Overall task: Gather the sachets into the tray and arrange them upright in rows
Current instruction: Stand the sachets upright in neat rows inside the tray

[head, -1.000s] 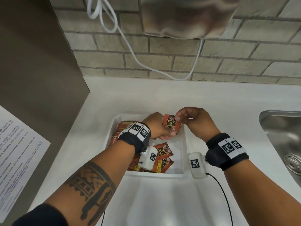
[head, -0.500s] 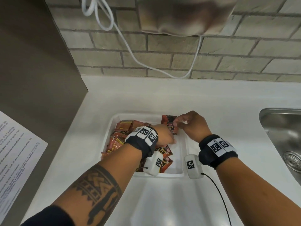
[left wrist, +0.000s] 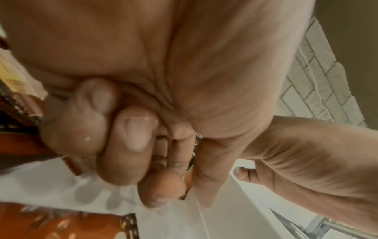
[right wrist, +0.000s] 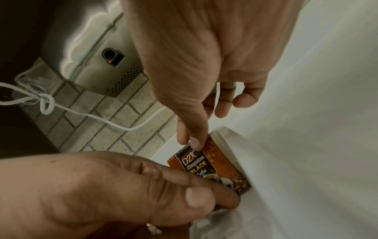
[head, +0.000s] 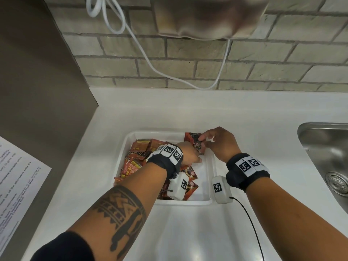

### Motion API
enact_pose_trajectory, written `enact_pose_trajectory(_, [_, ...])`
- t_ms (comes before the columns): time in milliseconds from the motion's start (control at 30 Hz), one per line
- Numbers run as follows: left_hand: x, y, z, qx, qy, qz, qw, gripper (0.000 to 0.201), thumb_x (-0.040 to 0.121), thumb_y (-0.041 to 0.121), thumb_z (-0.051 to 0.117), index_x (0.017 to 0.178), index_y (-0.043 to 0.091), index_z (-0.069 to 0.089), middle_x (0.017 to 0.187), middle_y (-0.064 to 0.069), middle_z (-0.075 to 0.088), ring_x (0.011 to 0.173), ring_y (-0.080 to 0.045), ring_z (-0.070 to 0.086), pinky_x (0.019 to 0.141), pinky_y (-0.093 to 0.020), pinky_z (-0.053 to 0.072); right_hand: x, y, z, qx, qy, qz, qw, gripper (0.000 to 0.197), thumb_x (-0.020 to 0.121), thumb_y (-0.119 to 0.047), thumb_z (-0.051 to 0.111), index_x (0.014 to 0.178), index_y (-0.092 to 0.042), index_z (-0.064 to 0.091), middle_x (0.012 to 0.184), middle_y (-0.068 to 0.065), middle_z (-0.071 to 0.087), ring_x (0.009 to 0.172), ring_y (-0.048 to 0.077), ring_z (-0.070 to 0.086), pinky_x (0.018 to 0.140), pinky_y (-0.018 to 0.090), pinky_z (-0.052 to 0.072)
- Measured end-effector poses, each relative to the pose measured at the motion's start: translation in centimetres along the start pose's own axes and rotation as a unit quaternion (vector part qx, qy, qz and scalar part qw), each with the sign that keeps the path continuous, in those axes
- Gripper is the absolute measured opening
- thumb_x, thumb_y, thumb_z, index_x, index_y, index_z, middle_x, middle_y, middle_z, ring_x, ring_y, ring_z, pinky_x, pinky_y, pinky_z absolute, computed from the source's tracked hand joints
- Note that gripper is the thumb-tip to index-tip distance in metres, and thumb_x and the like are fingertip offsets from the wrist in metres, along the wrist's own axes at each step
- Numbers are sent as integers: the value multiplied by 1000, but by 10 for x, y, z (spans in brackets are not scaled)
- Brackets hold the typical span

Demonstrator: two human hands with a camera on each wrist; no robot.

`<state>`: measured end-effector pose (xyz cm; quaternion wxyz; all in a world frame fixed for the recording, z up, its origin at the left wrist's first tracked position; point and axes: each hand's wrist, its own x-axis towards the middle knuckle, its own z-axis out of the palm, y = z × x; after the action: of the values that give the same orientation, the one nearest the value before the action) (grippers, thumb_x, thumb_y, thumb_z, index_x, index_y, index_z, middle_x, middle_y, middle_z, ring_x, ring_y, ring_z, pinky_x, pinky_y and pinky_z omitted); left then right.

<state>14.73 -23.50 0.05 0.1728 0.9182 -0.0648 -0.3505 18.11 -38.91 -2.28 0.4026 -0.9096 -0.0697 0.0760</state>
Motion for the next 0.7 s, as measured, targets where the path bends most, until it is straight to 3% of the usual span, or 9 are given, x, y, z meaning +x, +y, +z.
enact_pose_trajectory(67, [2, -1, 1, -9, 2, -4, 1000, 47, 103, 41, 49, 135, 9, 61, 119, -14, 70, 115, -29, 62, 101, -36, 47, 1, 0, 0, -9, -7, -4, 1000, 18, 82, -10, 76, 88, -28, 78, 96, -13, 60, 84, -5, 53, 72, 15, 38])
enact_pose_trajectory(200, [3, -1, 4, -17, 1, -6, 1000, 46, 102, 42, 52, 133, 11, 64, 118, -13, 70, 113, -28, 63, 99, -37, 48, 1, 0, -1, -22, -15, -7, 1000, 19, 82, -11, 77, 90, -27, 78, 93, -16, 58, 83, -5, 52, 67, 7, 34])
enact_pose_trajectory(533, [-2, -2, 5, -36, 15, -6, 999, 44, 101, 42, 55, 135, 16, 64, 115, -12, 70, 110, -26, 64, 100, -37, 50, -5, -4, -4, -8, -13, -14, 1000, 18, 82, -11, 77, 91, -27, 78, 92, -16, 58, 83, -5, 52, 67, 11, 35])
enact_pose_trajectory(700, [-8, 0, 1, -42, 20, 5, 999, 40, 102, 37, 54, 136, 17, 63, 122, -12, 69, 114, -28, 63, 97, -32, 48, -11, -9, -10, 18, 7, -22, 1000, 18, 82, -13, 78, 90, -30, 77, 99, -7, 63, 84, 0, 53, 69, 16, 39])
